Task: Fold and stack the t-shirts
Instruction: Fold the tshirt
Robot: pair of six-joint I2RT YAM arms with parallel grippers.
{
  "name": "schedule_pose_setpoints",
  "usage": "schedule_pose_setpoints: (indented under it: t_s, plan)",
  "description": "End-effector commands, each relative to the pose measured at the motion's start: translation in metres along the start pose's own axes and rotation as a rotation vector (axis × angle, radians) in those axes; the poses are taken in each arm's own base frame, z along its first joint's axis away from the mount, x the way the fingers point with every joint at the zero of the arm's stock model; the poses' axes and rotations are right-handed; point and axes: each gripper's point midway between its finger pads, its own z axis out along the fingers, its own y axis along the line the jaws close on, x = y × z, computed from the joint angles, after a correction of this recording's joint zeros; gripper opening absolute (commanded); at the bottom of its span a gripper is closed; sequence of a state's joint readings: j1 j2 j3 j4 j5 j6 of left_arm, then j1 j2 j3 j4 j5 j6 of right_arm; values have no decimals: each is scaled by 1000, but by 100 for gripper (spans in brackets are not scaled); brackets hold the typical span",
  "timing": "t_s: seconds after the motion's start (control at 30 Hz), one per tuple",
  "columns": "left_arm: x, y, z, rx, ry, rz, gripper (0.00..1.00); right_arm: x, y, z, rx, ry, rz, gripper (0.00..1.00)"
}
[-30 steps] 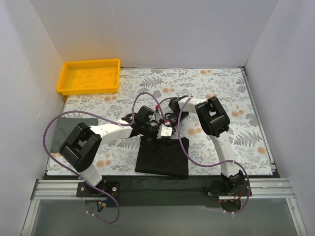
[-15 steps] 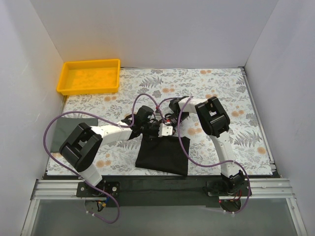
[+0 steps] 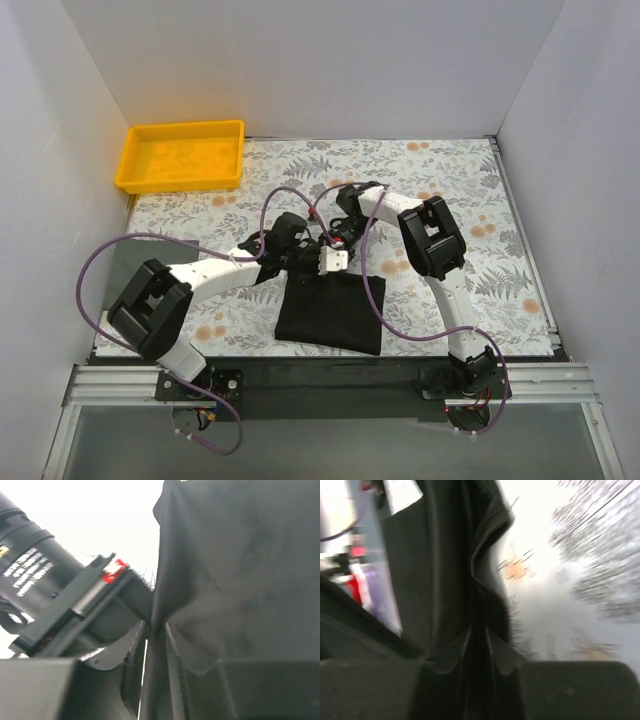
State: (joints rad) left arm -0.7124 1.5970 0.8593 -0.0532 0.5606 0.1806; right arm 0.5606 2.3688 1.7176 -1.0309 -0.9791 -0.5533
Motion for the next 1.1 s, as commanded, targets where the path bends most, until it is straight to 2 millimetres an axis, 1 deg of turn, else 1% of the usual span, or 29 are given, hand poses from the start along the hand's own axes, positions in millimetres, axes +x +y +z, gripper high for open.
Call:
schedule_pose_setpoints:
  t_s: [0.0,0.03,0.07,0.1,0.13,0.17,0.2,0.23,0.27,0.3,0.33,0.37,0.4,0.43,0.47,0.5,0.53,0.57,0.6,0.63,0.7,0.73,0.8,0.83,0.87,0.93,0.97,1.07]
  plan:
    - [-33,-3,-38,-19,-41,-71,25,-35,-6,-33,206,13,-198,26]
    - [-37,-5,-44,-12,-53,-131,27,-38,-7,-34,230,27,-216,31]
    - [-41,-7,-50,-5,-61,-164,28,-43,-6,-38,248,26,-234,33]
    - [-41,-14,-59,13,-55,-223,29,-51,-4,-42,267,19,-249,34]
    - [-39,-14,-66,20,-64,-299,32,-53,-6,-46,294,23,-255,37]
    - [-40,-13,-72,25,-69,-331,33,-56,-8,-51,318,22,-259,37]
    - [-34,-18,-77,44,-50,-386,34,-59,-8,-56,337,18,-268,38]
    - [-28,-11,-86,31,-59,-467,35,-59,-12,-66,362,8,-259,43]
    - [-26,-5,-92,21,-63,-506,36,-61,-10,-77,377,-8,-261,46]
    - [-17,-4,-94,33,-47,-567,37,-58,-15,-93,393,-30,-238,52]
    - [-9,6,-101,11,-42,-613,38,-55,-15,-103,398,-44,-227,54]
    - [-10,15,-104,1,-44,-626,39,-55,-8,-115,407,-67,-231,57]
    - [0,17,-101,7,-18,-665,40,-46,-10,-130,411,-83,-201,58]
    - [5,22,-100,1,-5,-682,40,-33,-11,-132,401,-73,-185,59]
    - [8,28,-100,-9,3,-696,41,-27,-2,-140,407,-78,-194,60]
    - [14,32,-95,2,20,-720,44,-18,-1,-143,410,-73,-183,60]
    - [17,36,-93,6,28,-734,46,3,-2,-135,390,-39,-159,61]
    - [21,37,-91,17,41,-759,47,7,6,-136,395,-39,-176,61]
    - [29,42,-87,24,51,-787,48,13,7,-133,385,-31,-170,65]
    - [31,44,-85,30,52,-799,48,22,9,-128,367,-21,-154,66]
    - [41,44,-79,45,76,-831,49,30,7,-123,357,-7,-132,71]
    - [41,47,-78,47,78,-828,49,35,3,-122,361,8,-123,72]
    - [50,45,-73,69,103,-849,49,45,-4,-115,352,30,-110,73]
    - [52,48,-72,64,110,-846,49,49,-8,-112,347,42,-95,72]
    - [60,43,-68,78,138,-870,49,53,-10,-109,339,50,-85,72]
    - [70,43,-66,71,175,-880,49,57,-16,-106,337,59,-69,69]
    - [77,39,-64,78,195,-896,50,58,-19,-105,341,62,-67,69]
    - [85,30,-64,89,225,-902,50,65,-23,-102,344,79,-55,68]
